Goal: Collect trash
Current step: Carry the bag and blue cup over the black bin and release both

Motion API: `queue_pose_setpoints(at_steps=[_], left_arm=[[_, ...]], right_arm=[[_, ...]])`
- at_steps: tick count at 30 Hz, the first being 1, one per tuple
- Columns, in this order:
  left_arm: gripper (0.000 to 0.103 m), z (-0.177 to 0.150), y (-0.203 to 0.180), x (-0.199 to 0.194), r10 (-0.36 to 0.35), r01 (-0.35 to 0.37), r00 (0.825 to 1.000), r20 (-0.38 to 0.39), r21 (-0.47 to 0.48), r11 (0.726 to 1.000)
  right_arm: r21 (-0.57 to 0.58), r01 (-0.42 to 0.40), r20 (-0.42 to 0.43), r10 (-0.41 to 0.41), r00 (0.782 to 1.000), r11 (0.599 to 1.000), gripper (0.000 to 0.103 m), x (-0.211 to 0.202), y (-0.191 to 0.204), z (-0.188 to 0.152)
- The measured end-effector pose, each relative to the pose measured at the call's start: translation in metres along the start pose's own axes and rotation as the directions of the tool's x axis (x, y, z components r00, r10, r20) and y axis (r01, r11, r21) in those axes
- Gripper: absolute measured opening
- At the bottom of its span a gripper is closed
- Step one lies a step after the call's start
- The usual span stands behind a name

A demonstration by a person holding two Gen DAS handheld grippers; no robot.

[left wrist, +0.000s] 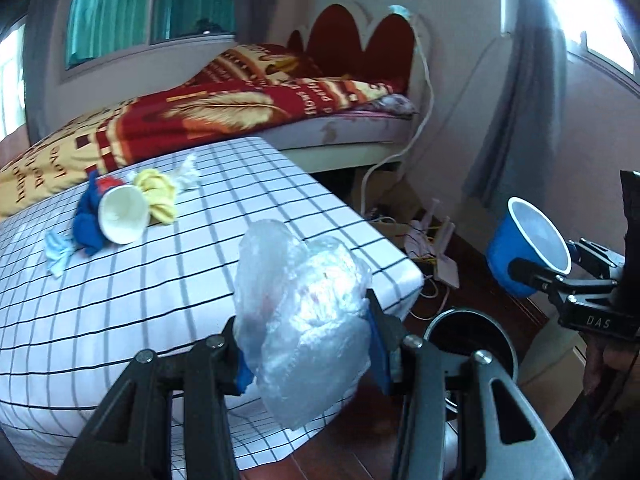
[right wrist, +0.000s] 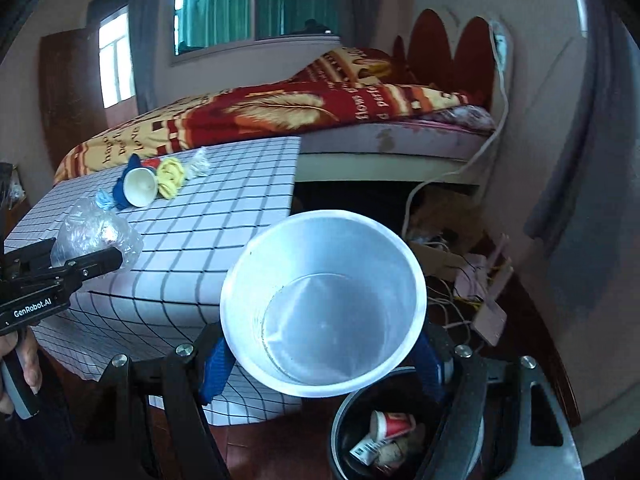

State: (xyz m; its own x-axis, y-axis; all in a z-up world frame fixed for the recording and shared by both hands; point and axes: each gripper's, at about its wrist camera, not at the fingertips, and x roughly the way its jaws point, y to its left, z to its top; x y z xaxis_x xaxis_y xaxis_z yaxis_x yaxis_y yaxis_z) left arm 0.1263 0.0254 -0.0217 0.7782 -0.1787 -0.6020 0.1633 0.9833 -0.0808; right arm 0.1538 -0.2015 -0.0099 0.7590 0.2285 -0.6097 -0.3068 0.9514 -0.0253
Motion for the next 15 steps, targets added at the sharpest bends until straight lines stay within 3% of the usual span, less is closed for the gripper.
queue_pose_setpoints(at_steps=[15], left_arm=[[0.047,-0.004,-0.078,0.027,-0.132,0.137,0.99,-0.056,0.109,0.984]], right_arm=[[0.072,0.098,-0.045,-0.094,0.994,0.993,0.077,-0.022,-0.065,-0.046]])
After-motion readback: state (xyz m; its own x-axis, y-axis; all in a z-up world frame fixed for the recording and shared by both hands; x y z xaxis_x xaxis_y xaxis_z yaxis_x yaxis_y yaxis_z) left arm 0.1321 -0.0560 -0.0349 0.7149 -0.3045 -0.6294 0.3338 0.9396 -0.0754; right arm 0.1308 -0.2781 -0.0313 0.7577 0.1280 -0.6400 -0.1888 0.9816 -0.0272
